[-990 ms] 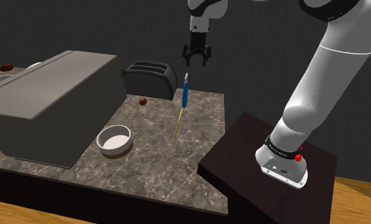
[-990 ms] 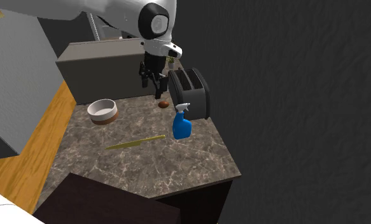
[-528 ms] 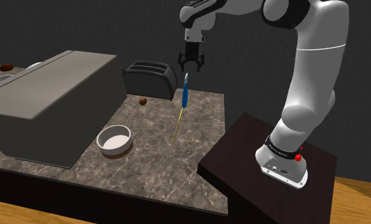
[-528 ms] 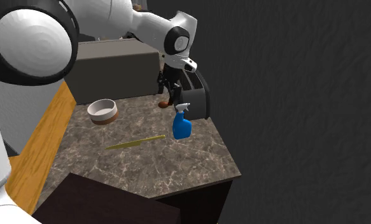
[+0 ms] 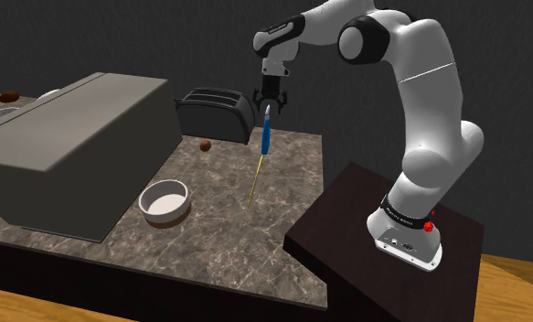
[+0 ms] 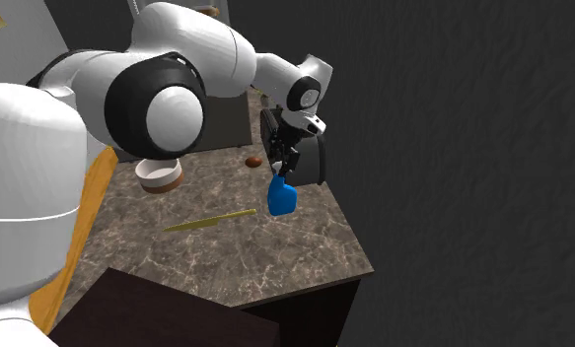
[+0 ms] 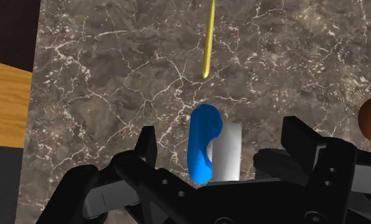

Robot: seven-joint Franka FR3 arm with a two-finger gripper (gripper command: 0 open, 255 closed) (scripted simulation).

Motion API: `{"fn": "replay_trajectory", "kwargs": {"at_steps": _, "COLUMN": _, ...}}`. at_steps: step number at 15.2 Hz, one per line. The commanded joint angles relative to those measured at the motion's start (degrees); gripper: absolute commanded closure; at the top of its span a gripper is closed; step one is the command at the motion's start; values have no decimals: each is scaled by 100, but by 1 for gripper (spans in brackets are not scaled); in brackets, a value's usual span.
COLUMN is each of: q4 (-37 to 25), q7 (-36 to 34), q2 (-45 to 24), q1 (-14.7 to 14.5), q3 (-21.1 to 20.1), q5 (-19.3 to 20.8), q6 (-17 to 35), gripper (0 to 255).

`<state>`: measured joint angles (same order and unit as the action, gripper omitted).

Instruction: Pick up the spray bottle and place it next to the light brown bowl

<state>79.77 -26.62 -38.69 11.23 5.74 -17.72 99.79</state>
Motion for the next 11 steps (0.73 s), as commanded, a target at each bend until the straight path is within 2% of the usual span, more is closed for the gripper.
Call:
{"fn": "replay_trajectory", "kwargs": {"at_steps": 1, "q4": -564, "q7": -131, "q2": -527, "q1": 125, "q3": 11, "q5": -100, "q6": -140, "gripper": 0}}
{"fn": "replay_trajectory", "kwargs": {"at_steps": 4, "q4": -1510, "q7": -375, "q2": -1348, "q1": 318, "q3": 8, "q5": -232, "q6": -397, "gripper": 0}}
{"fn": "replay_trajectory", "kwargs": {"at_steps": 7, "q4": -2756, "q7": -687, "q2": -2320, "q1": 546, "q3": -18, "q5": -341, "q6": -785, "gripper": 0}}
{"fn": "replay_trajectory", "kwargs": {"at_steps": 8, "q4": -2811, "q7": -701, "q2": -2360, "q1": 557, "q3": -22, "q5": -342, "q6": -803, "gripper": 0}}
{"fn": "replay_trajectory", "kwargs": {"at_steps": 11, "q4": -2453, "q7": -649, "q2": -2279, "q1": 498, "q3": -24, "q5": -363, "q6": -531, "gripper": 0}}
